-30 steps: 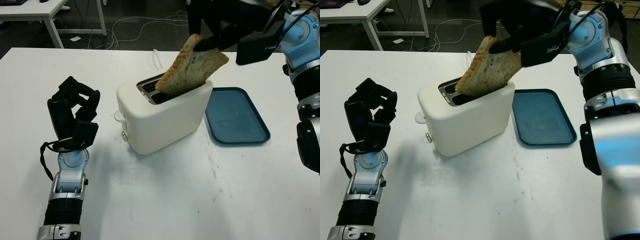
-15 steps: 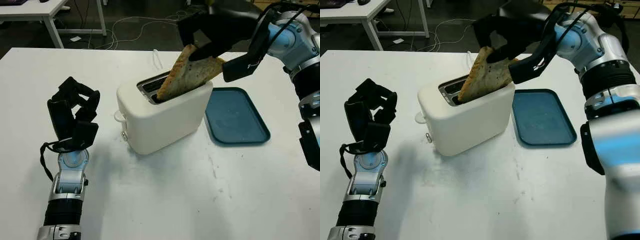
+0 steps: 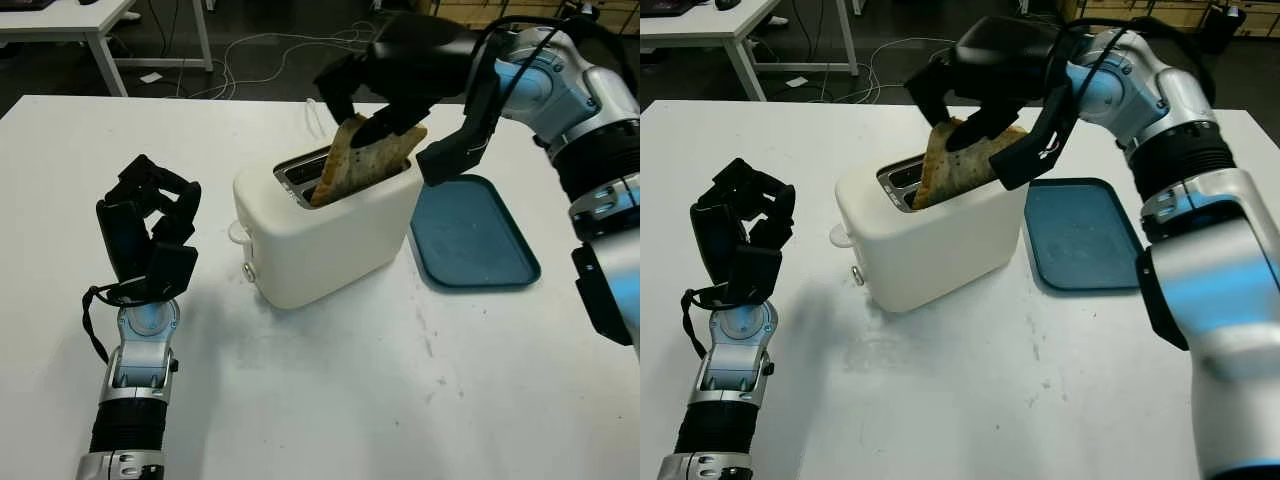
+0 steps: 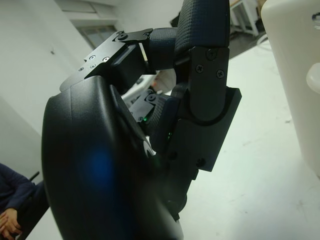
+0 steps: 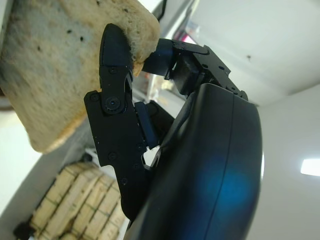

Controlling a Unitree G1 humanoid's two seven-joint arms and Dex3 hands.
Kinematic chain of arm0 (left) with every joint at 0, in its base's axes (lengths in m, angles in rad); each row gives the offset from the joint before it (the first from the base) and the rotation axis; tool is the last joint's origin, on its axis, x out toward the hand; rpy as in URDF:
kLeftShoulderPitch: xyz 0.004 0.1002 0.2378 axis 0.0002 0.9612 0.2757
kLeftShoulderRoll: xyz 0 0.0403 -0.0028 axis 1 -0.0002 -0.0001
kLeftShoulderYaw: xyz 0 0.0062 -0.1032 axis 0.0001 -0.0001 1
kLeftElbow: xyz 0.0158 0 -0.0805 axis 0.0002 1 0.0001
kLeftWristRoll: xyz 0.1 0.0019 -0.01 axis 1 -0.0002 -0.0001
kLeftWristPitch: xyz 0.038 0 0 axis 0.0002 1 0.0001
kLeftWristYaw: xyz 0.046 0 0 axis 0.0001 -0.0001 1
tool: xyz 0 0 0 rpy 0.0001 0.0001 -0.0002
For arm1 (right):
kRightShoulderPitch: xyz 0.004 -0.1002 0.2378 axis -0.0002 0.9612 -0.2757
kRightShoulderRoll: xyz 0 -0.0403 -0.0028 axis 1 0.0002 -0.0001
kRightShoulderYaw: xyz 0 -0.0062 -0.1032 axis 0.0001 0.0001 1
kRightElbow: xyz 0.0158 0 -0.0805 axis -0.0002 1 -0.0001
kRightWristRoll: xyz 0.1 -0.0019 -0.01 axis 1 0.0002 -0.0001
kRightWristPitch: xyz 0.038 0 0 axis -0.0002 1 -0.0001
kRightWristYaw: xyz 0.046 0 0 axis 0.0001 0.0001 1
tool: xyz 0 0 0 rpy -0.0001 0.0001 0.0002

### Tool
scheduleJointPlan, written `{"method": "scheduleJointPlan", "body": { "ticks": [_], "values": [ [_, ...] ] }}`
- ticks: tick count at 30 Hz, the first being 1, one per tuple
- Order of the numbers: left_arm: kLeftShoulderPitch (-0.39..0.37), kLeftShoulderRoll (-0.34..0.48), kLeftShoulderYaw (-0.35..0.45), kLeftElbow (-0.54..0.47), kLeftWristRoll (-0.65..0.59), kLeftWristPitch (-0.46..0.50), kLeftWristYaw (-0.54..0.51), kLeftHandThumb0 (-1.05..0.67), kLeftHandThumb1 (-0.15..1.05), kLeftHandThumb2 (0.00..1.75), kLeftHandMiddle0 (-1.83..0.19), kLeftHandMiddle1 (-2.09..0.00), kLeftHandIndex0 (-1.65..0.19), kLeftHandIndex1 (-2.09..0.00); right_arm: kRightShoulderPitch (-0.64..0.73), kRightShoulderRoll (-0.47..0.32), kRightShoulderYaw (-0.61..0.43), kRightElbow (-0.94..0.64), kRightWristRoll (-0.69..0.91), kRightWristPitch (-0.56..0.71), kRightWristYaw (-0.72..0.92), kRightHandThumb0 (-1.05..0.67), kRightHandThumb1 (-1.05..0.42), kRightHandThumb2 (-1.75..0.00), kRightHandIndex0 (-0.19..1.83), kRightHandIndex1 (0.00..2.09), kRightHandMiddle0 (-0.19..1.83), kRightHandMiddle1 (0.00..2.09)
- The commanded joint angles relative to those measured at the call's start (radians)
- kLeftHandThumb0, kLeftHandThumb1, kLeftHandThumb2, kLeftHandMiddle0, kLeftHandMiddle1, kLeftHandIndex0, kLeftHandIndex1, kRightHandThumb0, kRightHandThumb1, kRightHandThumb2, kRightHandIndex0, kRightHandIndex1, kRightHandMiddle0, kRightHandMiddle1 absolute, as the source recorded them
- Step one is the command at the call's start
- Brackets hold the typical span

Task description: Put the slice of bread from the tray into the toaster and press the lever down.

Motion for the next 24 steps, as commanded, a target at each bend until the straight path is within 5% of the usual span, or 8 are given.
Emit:
{"method": "scheduleJointPlan", "body": {
  "ticks": [1,5,8,24],
  "values": [
    [0.010,-0.004,-0.001,-0.011,0.011,0.001,0.010,-0.99,0.92,0.32,-0.97,-1.62,-0.83,-1.47,0.006,0.009,-0.021,-0.012,0.044,0.039,0.044,-0.75,-0.92,-0.32,0.96,1.70,0.73,1.65],
    [0.013,-0.005,0.000,-0.014,0.008,0.001,0.009,-0.99,0.92,0.32,-0.97,-1.62,-0.83,-1.47,0.006,-0.003,-0.028,-0.024,0.060,0.047,0.083,-0.88,-0.92,-0.36,0.64,1.11,0.70,0.84],
    [0.013,-0.006,0.000,-0.011,0.002,-0.003,0.007,-0.98,0.92,0.31,-0.97,-1.62,-0.83,-1.47,0.009,-0.014,-0.035,-0.035,0.050,0.054,0.067,-0.83,-0.92,-0.36,0.51,0.85,0.70,0.44],
    [0.010,-0.002,-0.001,0.001,0.006,-0.010,0.008,-0.99,0.92,0.31,-0.98,-1.61,-0.84,-1.46,0.019,-0.043,-0.098,-0.041,0.057,0.068,-0.032,-0.72,-0.92,-0.25,0.41,1.03,0.73,0.32]
  ]
}}
